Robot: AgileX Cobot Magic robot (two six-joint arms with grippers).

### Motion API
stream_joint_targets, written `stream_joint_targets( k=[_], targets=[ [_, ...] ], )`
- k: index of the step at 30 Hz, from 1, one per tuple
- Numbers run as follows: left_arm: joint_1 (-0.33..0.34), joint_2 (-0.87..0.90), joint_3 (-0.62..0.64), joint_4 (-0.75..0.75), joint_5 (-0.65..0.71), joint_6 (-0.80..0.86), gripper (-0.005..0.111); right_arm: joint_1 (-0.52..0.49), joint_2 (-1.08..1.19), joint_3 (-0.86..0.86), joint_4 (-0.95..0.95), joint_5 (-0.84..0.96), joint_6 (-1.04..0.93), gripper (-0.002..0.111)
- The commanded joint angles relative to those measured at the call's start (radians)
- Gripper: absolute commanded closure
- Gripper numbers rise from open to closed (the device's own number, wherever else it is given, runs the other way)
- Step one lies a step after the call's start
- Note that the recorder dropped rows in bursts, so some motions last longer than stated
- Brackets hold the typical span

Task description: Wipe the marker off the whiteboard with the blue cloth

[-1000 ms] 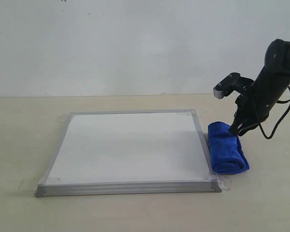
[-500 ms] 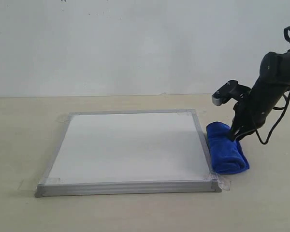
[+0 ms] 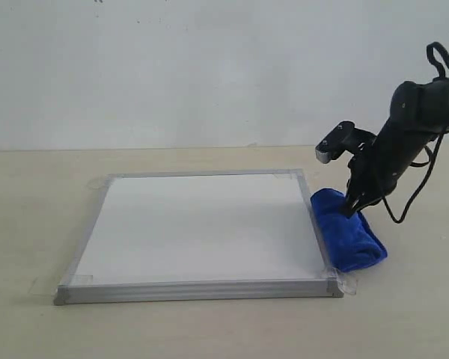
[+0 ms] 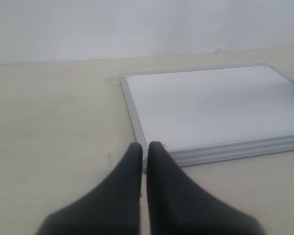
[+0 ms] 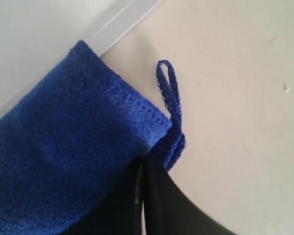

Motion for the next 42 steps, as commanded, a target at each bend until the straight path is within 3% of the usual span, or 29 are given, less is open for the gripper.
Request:
stream_joint_targets(
  k=[1, 7, 9, 12, 14, 19, 21, 24, 27, 42],
  targets=[
    [-0.007, -0.003, 0.003, -0.012, -0.004, 0.005, 0.103, 0.002, -0.008, -0.006, -0.045, -0.01, 0.034, 0.108],
    [-0.007, -0.003, 0.003, -0.012, -0.004, 0.005, 0.103, -0.076, -0.175, -0.006, -0.119, 0.047, 0.116, 0.108],
    [-0.007, -0.003, 0.003, -0.012, -0.004, 0.005, 0.103, -0.131, -0.256, -0.006, -0.034, 0.135, 0.112, 0.108],
    [-0.007, -0.003, 0.003, -0.012, -0.004, 0.005, 0.103, -0.272, -0.394, 0.024, 0.292, 0.393, 0.014, 0.108],
    [-0.007, -0.003, 0.003, -0.012, -0.004, 0.005, 0.103, -0.381, -0.477, 0.089, 0.445, 0.519, -0.05, 0.108],
    [-0.007, -0.003, 0.003, -0.012, -0.004, 0.005, 0.103, -0.616, -0.78, 0.436, 0.479, 0.499, -0.127, 0.109],
    [-0.007, -0.003, 0.003, -0.012, -0.004, 0.005, 0.103, -0.661, -0.88, 0.547, 0.479, 0.424, -0.129, 0.109],
    [-0.007, -0.003, 0.003, -0.012, -0.004, 0.005, 0.103, -0.673, -1.018, 0.689, 0.479, 0.308, -0.129, 0.109],
    [-0.007, -0.003, 0.003, -0.012, -0.004, 0.005, 0.103, -0.672, -1.129, 0.763, 0.485, 0.311, -0.137, 0.109],
    [-0.007, -0.003, 0.003, -0.012, -0.004, 0.005, 0.103, -0.672, -1.302, 0.782, 0.48, 0.314, -0.133, 0.109]
  ],
)
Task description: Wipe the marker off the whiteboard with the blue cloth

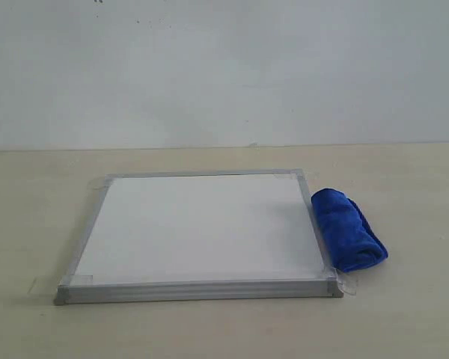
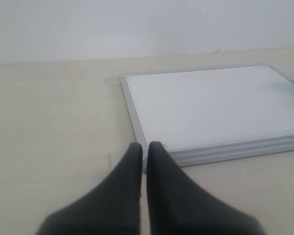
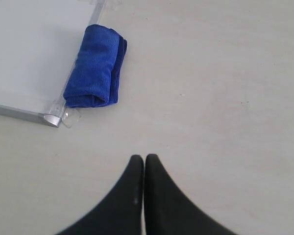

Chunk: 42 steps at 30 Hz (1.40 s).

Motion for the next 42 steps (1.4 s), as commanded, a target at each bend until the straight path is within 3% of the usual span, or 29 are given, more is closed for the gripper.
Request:
stream_joint_targets(
  k=[1, 4, 7, 11, 15, 17, 28, 36, 42],
  targets=[
    [-0.007, -0.003, 0.003, -0.012, -0.004, 0.005, 0.103, -0.004, -0.004, 0.005, 0.008, -0.008, -0.003, 0.109],
    [-0.007, -0.003, 0.003, -0.012, -0.004, 0.005, 0.103, 0.01, -0.028, 0.005, 0.003, -0.021, -0.001, 0.109],
    [-0.007, -0.003, 0.003, -0.012, -0.004, 0.005, 0.103, 0.085, -0.118, 0.005, -0.044, -0.099, 0.004, 0.109],
    [-0.007, -0.003, 0.003, -0.012, -0.004, 0.005, 0.103, 0.272, -0.269, 0.005, -0.044, -0.194, 0.172, 0.109],
    [-0.007, -0.003, 0.003, -0.012, -0.004, 0.005, 0.103, 0.497, -0.396, 0.04, -0.044, -0.397, 0.301, 0.109],
    [-0.007, -0.003, 0.003, -0.012, -0.004, 0.005, 0.103, 0.558, -0.47, 0.089, -0.044, -0.493, 0.344, 0.109],
    [-0.007, -0.003, 0.003, -0.012, -0.004, 0.005, 0.103, 0.579, -0.735, 0.551, -0.04, -0.92, 0.617, 0.109],
    [-0.007, -0.003, 0.003, -0.012, -0.004, 0.005, 0.103, 0.577, -0.758, 0.785, -0.044, -1.009, 0.567, 0.109],
    [-0.007, -0.003, 0.003, -0.012, -0.004, 0.005, 0.103, 0.636, -0.775, 0.815, -0.044, -1.024, 0.573, 0.109]
  ],
)
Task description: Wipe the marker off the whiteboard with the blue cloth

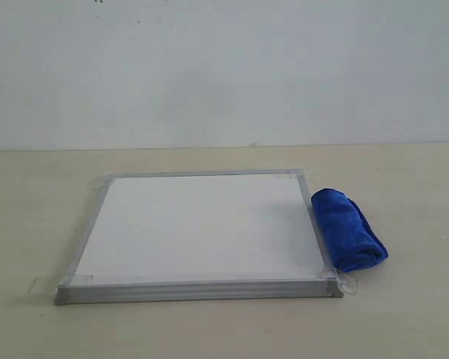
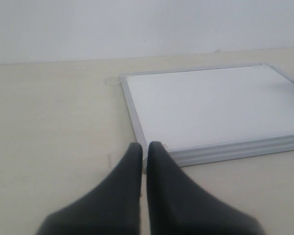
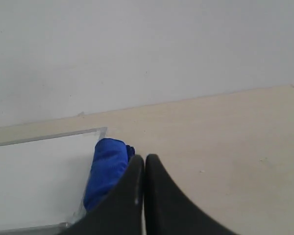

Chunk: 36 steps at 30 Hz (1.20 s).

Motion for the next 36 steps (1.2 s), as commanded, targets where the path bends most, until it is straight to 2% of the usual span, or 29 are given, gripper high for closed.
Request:
stream_joint_targets(
  k=[1, 6, 10, 13, 17, 24, 36],
  targets=[
    [-0.007, -0.003, 0.003, -0.012, -0.004, 0.005, 0.103, 0.064, -0.027, 0.007, -0.003, -0.042, -0.004, 0.109],
    [-0.007, -0.003, 0.003, -0.012, -0.004, 0.005, 0.103, 0.098, -0.031, 0.007, -0.064, -0.081, 0.017, 0.109],
    [-0.007, -0.003, 0.003, -0.012, -0.004, 0.005, 0.103, 0.098, -0.031, 0.007, -0.415, -0.07, 0.298, 0.109],
    [-0.007, -0.003, 0.003, -0.012, -0.004, 0.005, 0.103, 0.098, -0.031, 0.007, -0.612, -0.064, 0.464, 0.109],
    [-0.007, -0.003, 0.003, -0.012, -0.004, 0.005, 0.103, 0.098, -0.031, 0.007, -0.633, -0.053, 0.43, 0.109],
    [-0.007, -0.003, 0.003, -0.012, -0.004, 0.005, 0.103, 0.098, -0.031, 0.007, -0.631, 0.107, 0.418, 0.109],
    [-0.007, -0.003, 0.003, -0.012, -0.004, 0.005, 0.103, 0.098, -0.031, 0.007, -0.645, 0.238, 0.444, 0.109]
  ],
)
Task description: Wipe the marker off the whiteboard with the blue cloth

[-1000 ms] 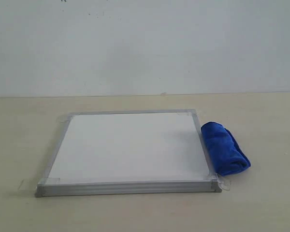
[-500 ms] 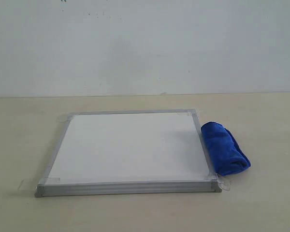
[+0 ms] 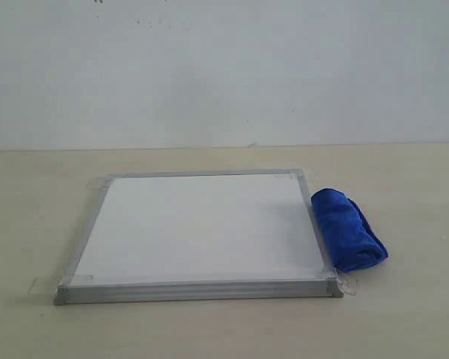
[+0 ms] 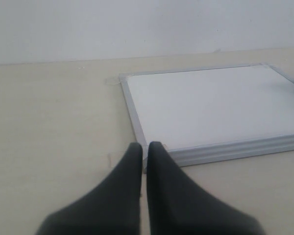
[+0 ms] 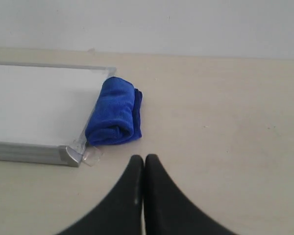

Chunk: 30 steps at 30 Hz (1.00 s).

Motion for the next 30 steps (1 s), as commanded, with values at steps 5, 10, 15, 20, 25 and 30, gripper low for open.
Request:
stream_joint_targets(
  k=[5, 10, 15, 20, 25, 30],
  targets=[
    [-0.007, -0.003, 0.003, -0.012, -0.004, 0.005, 0.103, -0.029, -0.054, 0.0, -0.045, 0.059, -0.001, 0.109],
    [-0.007, -0.003, 0.003, -0.012, -0.002, 0.005, 0.103, -0.1, -0.124, 0.0, -0.043, 0.098, -0.003, 0.109],
    [-0.007, -0.003, 0.003, -0.012, -0.005, 0.005, 0.103, -0.1, -0.124, 0.0, -0.043, 0.098, -0.012, 0.109],
    [-0.007, -0.003, 0.003, -0.012, -0.005, 0.005, 0.103, -0.1, -0.124, 0.0, -0.043, 0.098, -0.029, 0.109],
    [-0.007, -0.003, 0.003, -0.012, -0.005, 0.005, 0.103, -0.1, -0.124, 0.0, -0.024, 0.096, -0.059, 0.109],
    [-0.007, -0.003, 0.003, -0.012, -0.005, 0.005, 0.103, -0.1, -0.124, 0.0, 0.048, 0.094, -0.139, 0.109]
  ],
)
